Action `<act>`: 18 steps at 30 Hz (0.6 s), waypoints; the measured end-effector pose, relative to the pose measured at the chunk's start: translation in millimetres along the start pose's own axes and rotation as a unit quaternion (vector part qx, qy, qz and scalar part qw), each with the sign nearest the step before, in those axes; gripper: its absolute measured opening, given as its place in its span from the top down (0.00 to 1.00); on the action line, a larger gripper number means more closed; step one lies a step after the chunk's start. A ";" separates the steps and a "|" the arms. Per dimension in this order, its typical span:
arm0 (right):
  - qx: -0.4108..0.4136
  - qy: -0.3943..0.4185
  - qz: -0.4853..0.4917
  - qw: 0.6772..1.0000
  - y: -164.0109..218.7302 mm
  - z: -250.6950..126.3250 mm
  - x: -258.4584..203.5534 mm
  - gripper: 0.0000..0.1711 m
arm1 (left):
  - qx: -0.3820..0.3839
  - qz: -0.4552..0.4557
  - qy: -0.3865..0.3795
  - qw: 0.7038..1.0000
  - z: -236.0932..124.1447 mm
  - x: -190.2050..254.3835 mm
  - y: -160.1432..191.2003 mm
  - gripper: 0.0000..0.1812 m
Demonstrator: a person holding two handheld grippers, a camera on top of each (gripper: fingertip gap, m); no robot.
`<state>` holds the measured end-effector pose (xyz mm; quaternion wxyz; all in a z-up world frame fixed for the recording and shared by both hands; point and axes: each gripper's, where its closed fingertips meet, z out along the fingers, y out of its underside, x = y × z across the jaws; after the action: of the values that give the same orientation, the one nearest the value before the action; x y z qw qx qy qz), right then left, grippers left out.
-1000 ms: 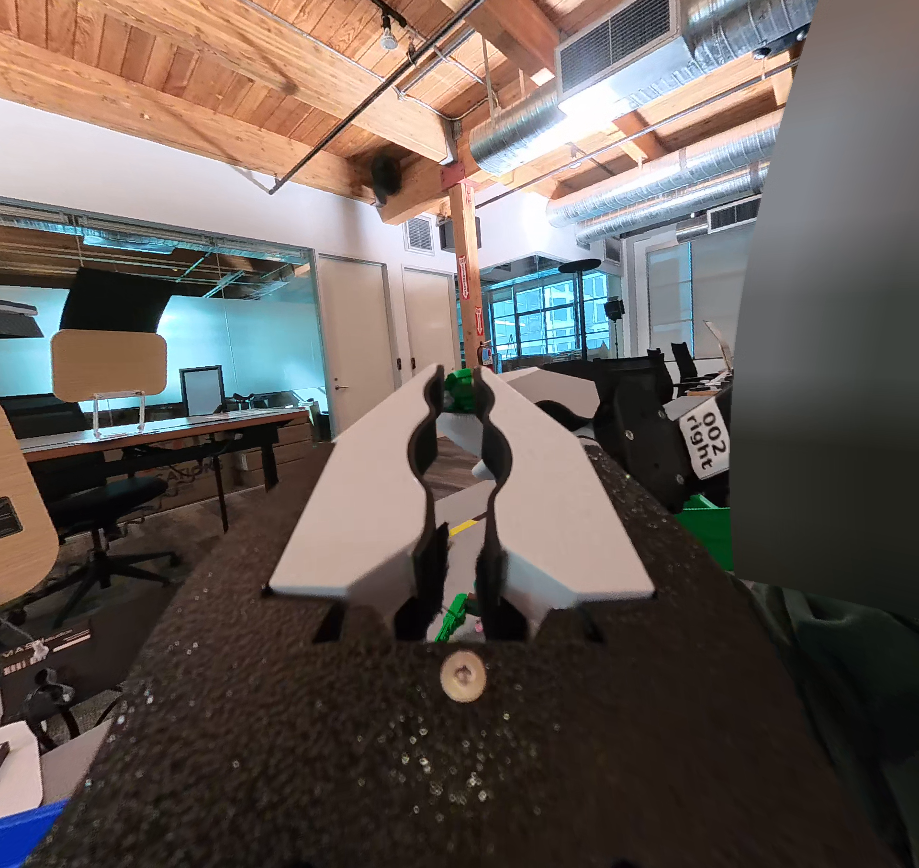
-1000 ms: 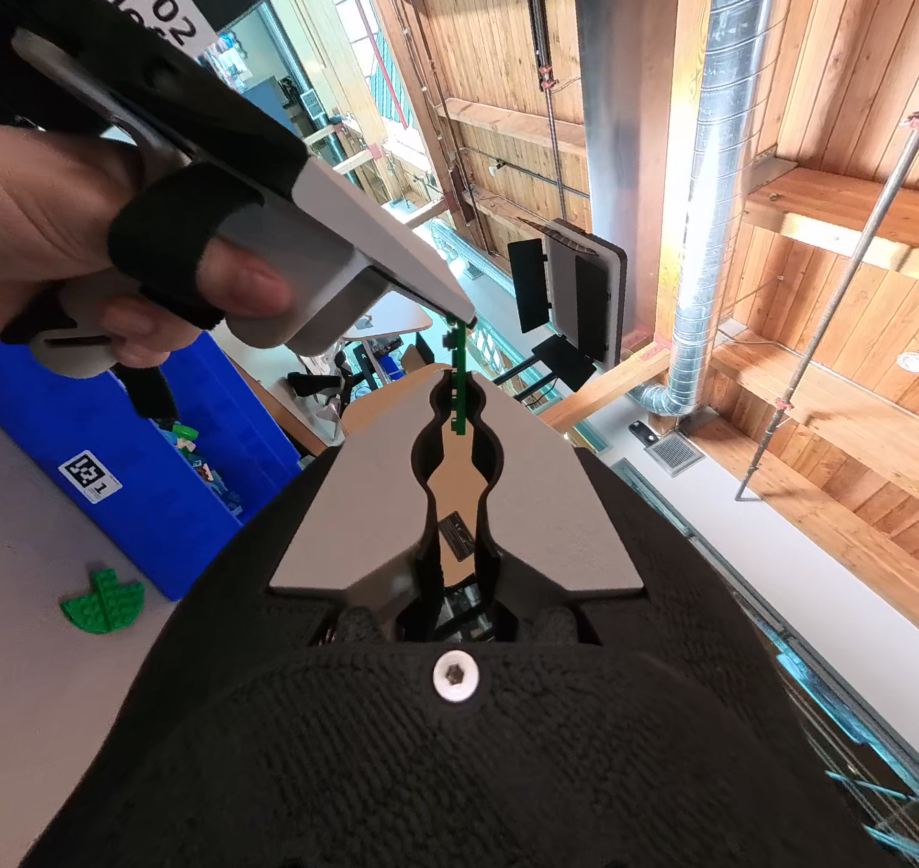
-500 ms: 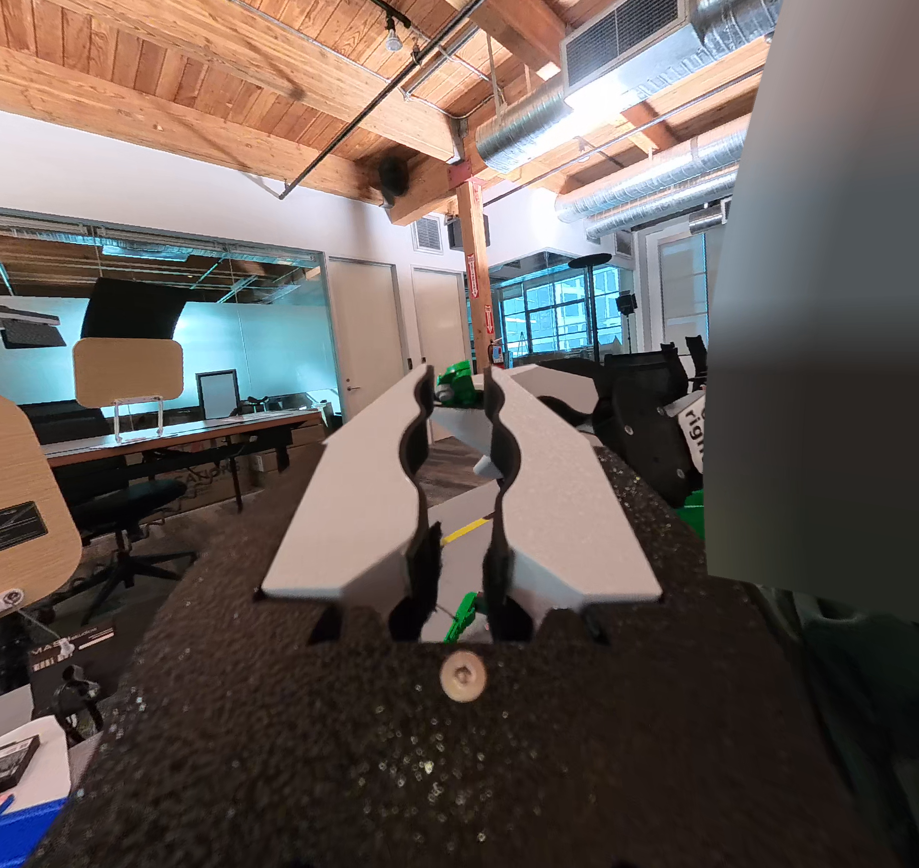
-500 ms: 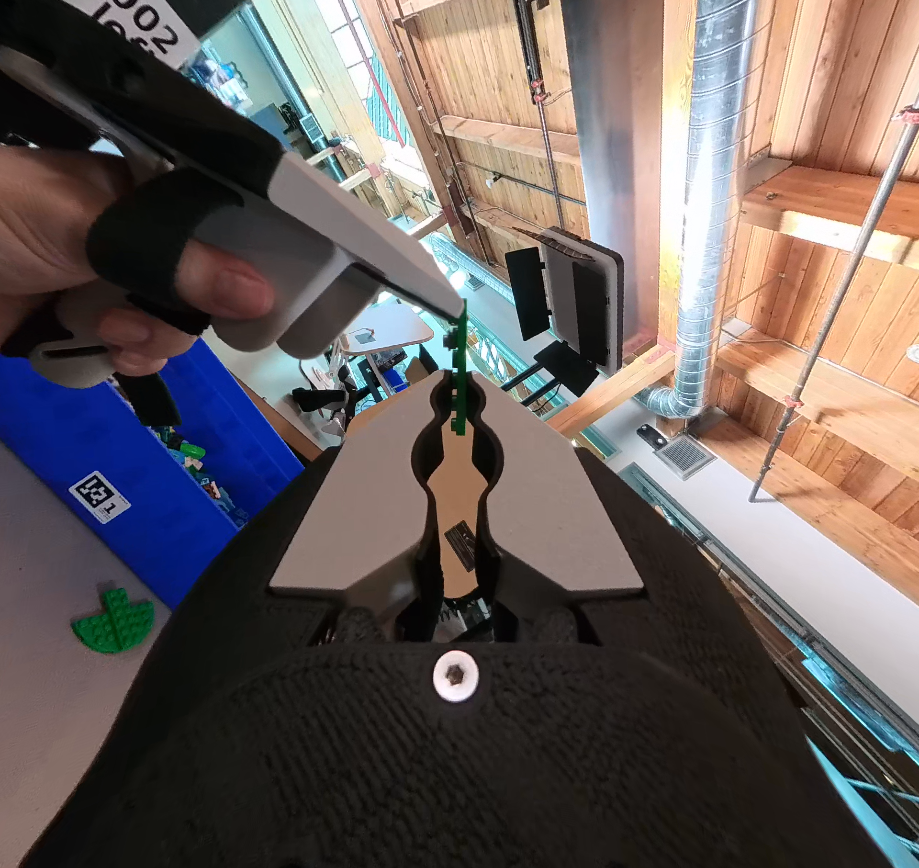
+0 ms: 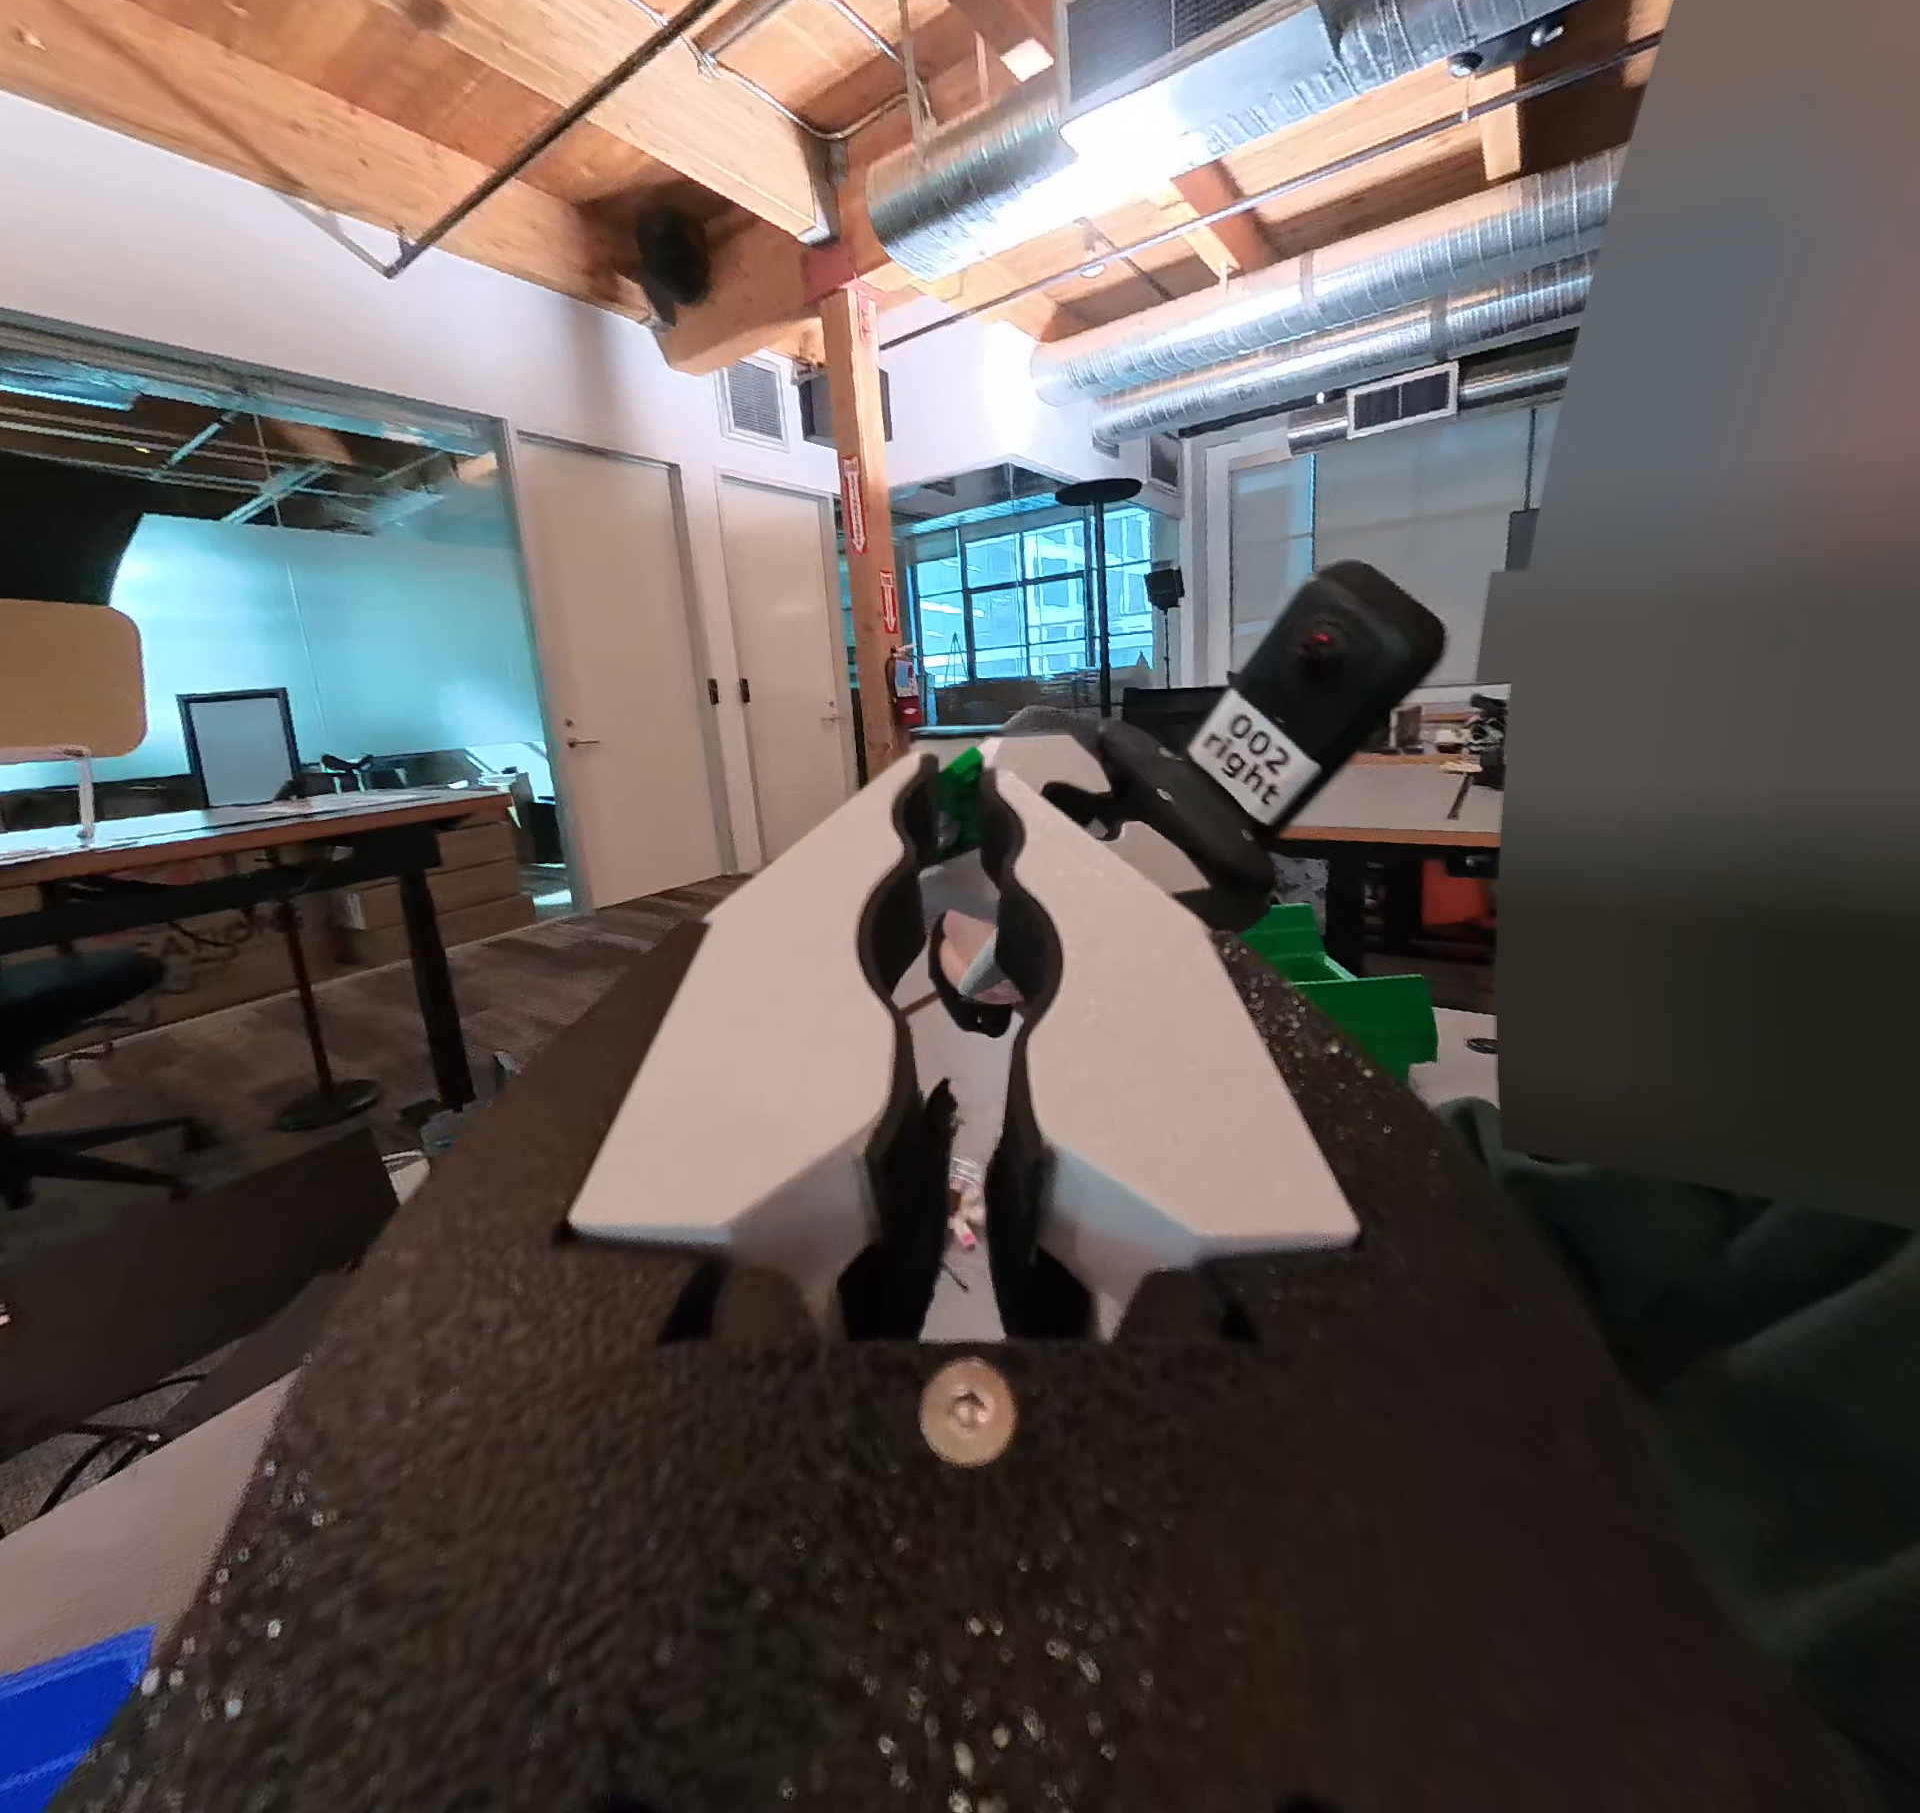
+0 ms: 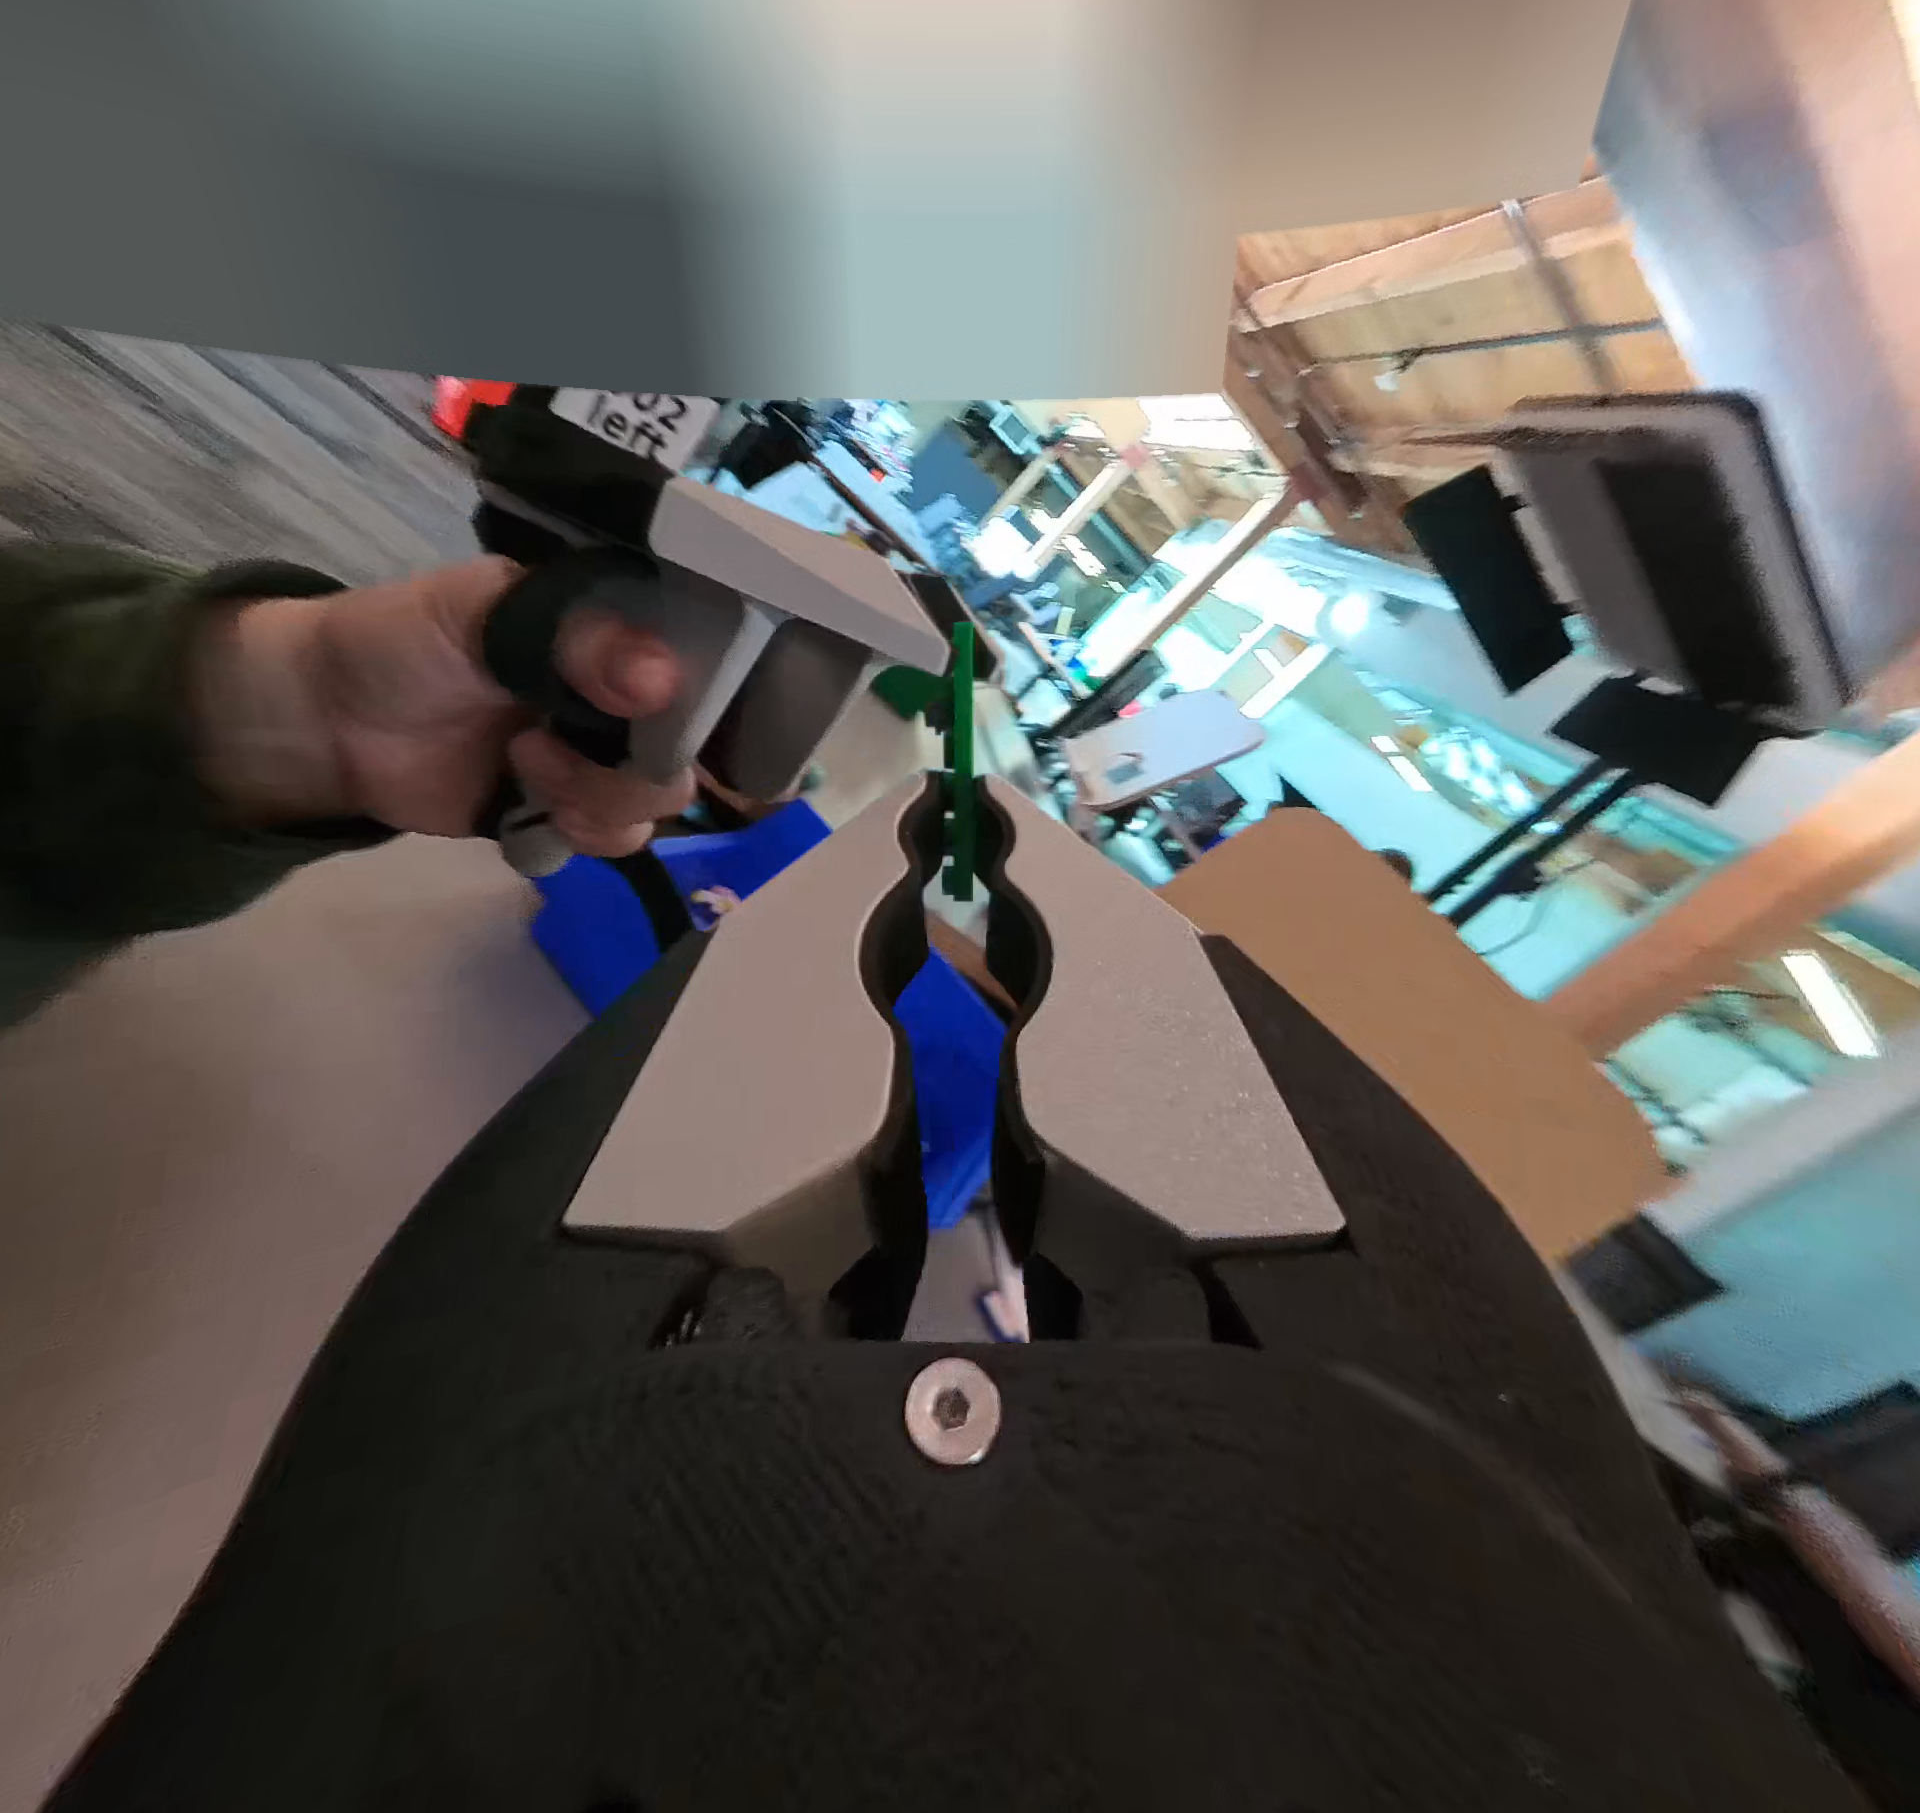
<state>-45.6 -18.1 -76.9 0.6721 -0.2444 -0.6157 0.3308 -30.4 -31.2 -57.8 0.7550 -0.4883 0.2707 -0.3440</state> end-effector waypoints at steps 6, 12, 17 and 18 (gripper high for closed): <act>-0.022 -0.009 0.063 0.998 27.6 7.9 6.7 0.99 | -0.014 -0.037 -0.024 0.999 -2.0 -24.9 13.6 0.97; -0.090 0.051 0.051 0.993 61.7 -2.1 32.3 0.99 | -0.027 -0.064 -0.061 0.996 -2.8 -50.5 40.5 0.95; -0.107 0.140 0.038 0.984 62.1 -47.7 72.5 0.98 | -0.128 -0.091 -0.063 0.986 -0.9 -55.8 102.3 0.94; -0.102 0.155 0.038 0.982 59.1 -56.4 78.7 0.98 | -0.158 -0.105 -0.040 0.981 -0.9 -48.3 120.0 0.94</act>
<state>3.5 84.2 -75.0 0.7181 -0.3831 -0.5245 0.2499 -30.2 40.5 -165.5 0.6385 -0.6403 0.2381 -0.3545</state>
